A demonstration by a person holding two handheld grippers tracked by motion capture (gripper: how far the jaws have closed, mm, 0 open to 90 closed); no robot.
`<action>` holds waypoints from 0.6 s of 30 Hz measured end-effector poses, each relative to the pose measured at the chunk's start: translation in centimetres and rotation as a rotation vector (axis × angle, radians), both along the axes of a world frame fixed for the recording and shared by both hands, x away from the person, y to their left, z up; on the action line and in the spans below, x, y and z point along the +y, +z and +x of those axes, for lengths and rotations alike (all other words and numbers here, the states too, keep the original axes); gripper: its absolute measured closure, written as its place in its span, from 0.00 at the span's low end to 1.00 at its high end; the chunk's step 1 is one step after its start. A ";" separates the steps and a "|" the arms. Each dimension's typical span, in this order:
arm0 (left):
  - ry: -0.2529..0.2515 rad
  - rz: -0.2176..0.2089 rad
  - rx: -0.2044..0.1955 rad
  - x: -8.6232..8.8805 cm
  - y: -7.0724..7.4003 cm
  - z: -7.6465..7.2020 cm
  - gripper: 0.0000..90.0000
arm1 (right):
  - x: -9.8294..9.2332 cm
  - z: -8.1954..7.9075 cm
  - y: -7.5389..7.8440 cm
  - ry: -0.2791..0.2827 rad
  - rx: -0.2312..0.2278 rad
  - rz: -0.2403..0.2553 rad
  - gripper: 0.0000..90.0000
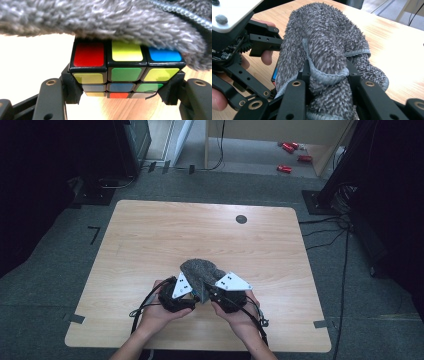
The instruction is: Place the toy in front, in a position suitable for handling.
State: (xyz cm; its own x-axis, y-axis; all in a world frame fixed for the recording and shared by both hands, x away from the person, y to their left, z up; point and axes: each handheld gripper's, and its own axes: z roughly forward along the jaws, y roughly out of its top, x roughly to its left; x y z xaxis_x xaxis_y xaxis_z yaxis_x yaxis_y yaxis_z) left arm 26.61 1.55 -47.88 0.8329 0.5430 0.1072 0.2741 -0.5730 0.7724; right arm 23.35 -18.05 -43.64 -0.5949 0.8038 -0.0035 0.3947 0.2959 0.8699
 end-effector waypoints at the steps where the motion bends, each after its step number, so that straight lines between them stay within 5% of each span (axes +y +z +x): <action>1: 0.004 -0.016 0.015 0.0 0.0 0.1 0.39 | 0.1 -0.1 0.0 0.008 -0.008 -0.003 0.78; 6: 0.014 -0.012 0.016 0.1 0.1 0.1 0.39 | 1.9 -1.0 0.2 0.083 -0.032 -0.014 0.78; 11: 0.009 -0.007 -0.003 0.1 0.2 -0.1 0.39 | 1.4 -0.5 0.2 0.054 -0.028 -0.012 0.77; 14: 0.005 -0.010 0.004 0.1 0.1 0.0 0.39 | 0.2 -0.1 0.1 -0.026 -0.044 -0.062 0.78; 18: -0.001 -0.035 0.005 0.1 0.1 0.0 0.39 | 0.6 -0.6 0.5 0.011 -0.042 -0.034 0.78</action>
